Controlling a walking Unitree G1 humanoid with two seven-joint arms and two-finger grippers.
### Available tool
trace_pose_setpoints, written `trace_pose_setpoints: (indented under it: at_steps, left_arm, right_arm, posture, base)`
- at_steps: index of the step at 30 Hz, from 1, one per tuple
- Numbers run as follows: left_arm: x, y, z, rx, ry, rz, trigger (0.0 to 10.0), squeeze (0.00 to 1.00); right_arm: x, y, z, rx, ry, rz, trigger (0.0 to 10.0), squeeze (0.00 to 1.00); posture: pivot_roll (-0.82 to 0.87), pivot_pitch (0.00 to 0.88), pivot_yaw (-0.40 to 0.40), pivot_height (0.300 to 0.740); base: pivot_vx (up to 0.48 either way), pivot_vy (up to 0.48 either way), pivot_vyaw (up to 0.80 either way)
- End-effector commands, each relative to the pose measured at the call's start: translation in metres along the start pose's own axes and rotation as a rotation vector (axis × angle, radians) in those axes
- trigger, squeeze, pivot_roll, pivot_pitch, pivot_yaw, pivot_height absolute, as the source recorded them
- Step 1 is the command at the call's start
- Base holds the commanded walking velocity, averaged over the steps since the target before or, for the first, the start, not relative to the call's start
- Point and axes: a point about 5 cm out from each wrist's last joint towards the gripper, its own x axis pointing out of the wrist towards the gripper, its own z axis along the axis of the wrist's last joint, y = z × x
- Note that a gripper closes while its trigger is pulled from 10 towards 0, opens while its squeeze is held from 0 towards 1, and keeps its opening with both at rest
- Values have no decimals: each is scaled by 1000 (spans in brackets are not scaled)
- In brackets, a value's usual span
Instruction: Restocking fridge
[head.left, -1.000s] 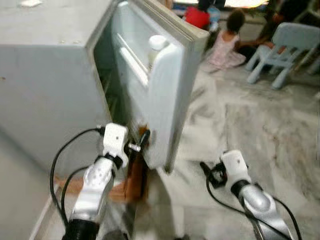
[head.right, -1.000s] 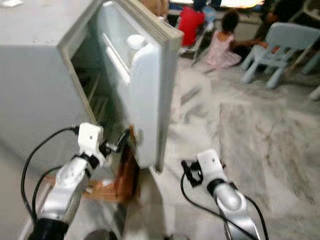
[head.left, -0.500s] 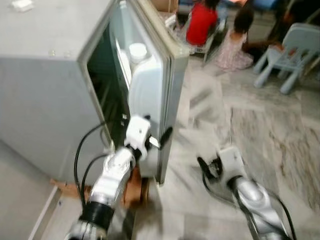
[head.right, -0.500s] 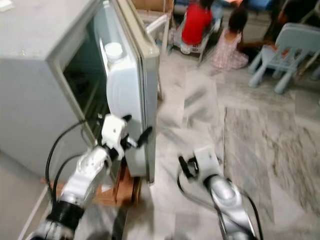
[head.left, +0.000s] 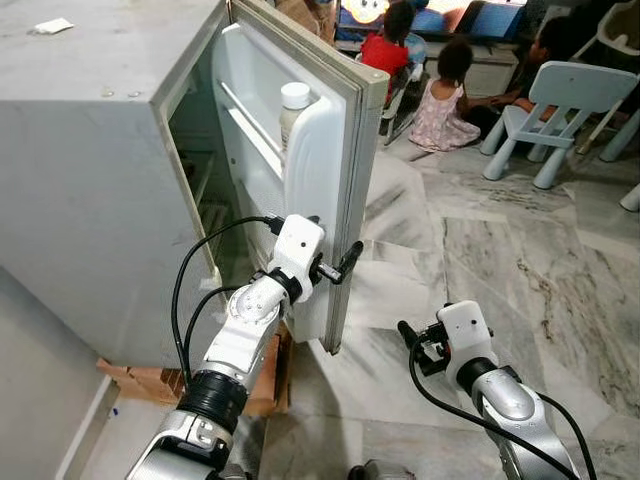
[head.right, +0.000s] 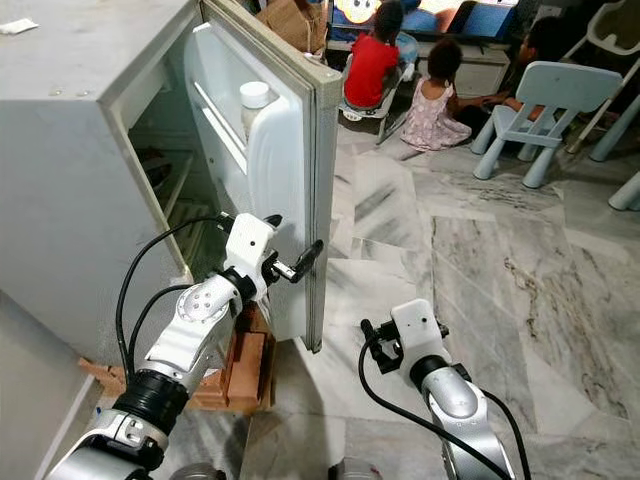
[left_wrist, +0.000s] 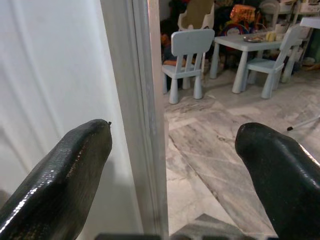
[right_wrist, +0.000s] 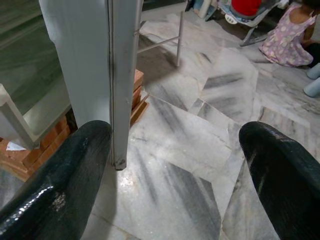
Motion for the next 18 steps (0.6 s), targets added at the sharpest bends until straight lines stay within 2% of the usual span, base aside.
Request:
trace_pose_setpoints:
  at_steps: [1,7,9,11,12,13,15,18]
  left_arm:
    - [-7,7,-6,1,17,33,10000,0]
    - [-38,31,-23,-25,54,169,10000,0]
    - [-42,34,-24,-25,55,191,10000,0]
    - [-59,48,-28,-21,63,308,10000,0]
    - [-59,48,-28,-21,63,308,10000,0]
    - [-67,57,-30,-2,77,396,10000,0]
    - [-81,71,-37,-20,109,520,10000,0]
    - [-86,76,-39,-22,117,566,10000,0]
  right_arm:
    - [0,-1,2,-4,-10,-4,10000,0]
    - [0,-2,1,-8,-8,-7,10000,0]
    - [0,-3,1,-8,-7,-7,10000,0]
    - [0,-4,1,-12,-5,-8,10000,0]
    - [0,-4,1,-12,-5,-8,10000,0]
    - [0,-4,0,-13,-3,-7,10000,0]
    - [0,-4,0,-14,1,-5,10000,0]
    - [0,-4,0,-15,1,-4,10000,0]
  posture:
    - [-46,38,-23,740]
    - [-42,41,-25,740]
    - [-42,41,-25,740]
    - [-39,46,-28,740]
    - [-39,46,-28,740]
    - [-37,47,-29,740]
    - [-33,52,-32,740]
    - [-32,53,-36,740]
  base:
    - [0,0,0]
    - [0,0,0]
    - [0,0,0]
    - [0,0,0]
    - [0,0,0]
    - [0,0,0]
    - [0,0,0]
    - [0,0,0]
